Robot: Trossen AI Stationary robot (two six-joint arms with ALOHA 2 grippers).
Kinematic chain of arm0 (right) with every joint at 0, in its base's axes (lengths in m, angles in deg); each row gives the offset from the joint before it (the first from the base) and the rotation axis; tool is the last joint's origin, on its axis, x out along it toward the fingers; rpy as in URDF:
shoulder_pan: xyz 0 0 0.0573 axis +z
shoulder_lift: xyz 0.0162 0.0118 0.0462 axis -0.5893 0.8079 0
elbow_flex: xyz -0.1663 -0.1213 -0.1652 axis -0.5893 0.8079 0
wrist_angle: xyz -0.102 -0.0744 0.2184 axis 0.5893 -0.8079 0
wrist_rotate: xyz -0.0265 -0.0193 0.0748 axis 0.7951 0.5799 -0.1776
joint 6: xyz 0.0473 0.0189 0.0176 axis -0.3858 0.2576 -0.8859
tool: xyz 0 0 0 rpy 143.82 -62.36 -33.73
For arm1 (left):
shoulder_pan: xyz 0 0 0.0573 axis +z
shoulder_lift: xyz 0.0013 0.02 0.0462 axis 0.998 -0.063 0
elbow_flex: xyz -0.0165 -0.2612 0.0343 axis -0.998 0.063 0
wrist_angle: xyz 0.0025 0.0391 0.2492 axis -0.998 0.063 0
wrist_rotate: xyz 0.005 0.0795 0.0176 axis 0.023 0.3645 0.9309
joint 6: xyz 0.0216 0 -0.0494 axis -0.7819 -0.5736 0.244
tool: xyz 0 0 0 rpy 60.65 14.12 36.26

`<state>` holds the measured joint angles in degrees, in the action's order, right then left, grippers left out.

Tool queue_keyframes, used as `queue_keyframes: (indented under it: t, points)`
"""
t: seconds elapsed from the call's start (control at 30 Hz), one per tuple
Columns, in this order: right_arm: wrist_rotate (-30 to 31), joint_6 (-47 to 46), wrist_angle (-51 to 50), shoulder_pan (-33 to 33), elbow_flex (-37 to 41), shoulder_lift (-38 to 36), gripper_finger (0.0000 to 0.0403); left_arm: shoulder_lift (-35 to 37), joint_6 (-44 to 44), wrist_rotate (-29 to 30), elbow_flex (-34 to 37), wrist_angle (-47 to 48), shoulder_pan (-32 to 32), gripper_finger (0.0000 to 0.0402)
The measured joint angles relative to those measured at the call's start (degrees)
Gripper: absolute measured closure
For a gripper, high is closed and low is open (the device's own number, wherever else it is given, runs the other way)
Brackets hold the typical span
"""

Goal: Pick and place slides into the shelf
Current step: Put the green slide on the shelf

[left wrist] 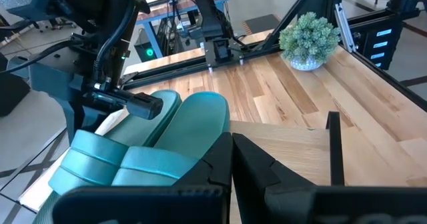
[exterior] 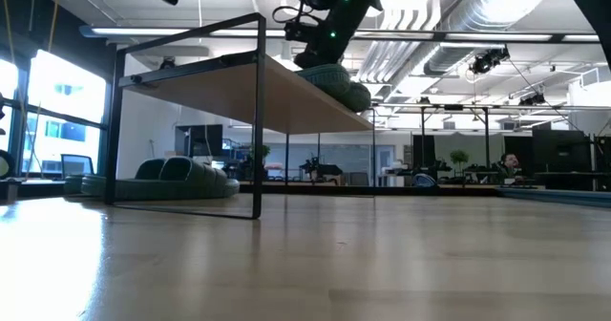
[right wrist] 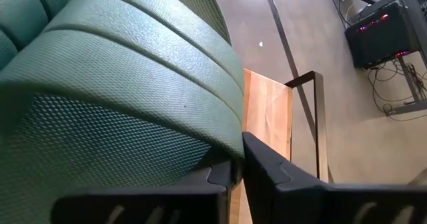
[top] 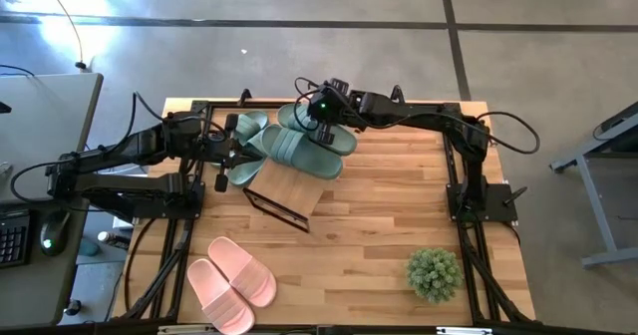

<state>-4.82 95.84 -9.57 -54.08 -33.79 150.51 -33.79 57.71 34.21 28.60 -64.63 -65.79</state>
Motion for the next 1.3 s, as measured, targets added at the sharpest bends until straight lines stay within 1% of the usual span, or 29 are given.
queue_keyframes:
  t: [0.2, 0.33, 0.77, 1.07, 1.17, 1.3]
  points:
    - [0.4, 0.0, 0.0, 0.0, 0.0, 0.1, 0.0352, 0.0, 0.0, 0.0, 0.0, 0.0, 0.0, 0.0401]
    - [0.6, 0.1, 0.3, 0.0, 0.0, 0.1, 0.0339, 0.0, 0.0, 0.0, 0.0, 0.0, 0.0, 0.0401]
    - [0.1, 1.2, 0.8, 0.0, 0.0, 0.1, 0.0336, 0.0, 0.0, 0.0, 0.0, 0.0, 0.0, 0.0401]
    - [-2.7, 1.5, 0.5, -0.1, 0.0, 0.1, 0.0334, 0.0, 0.0, 0.0, 0.0, 0.0, 0.0, 0.0401]
    - [-3.1, 1.6, 0.3, -0.1, 0.0, 0.1, 0.0321, 0.0, 0.0, 0.0, 0.0, 0.0, 0.0, 0.0401]
    - [-2.7, 1.5, 0.1, 0.0, 0.0, 0.1, 0.0286, 0.0, 0.0, 0.0, 0.0, 0.0, 0.0, 0.0401]
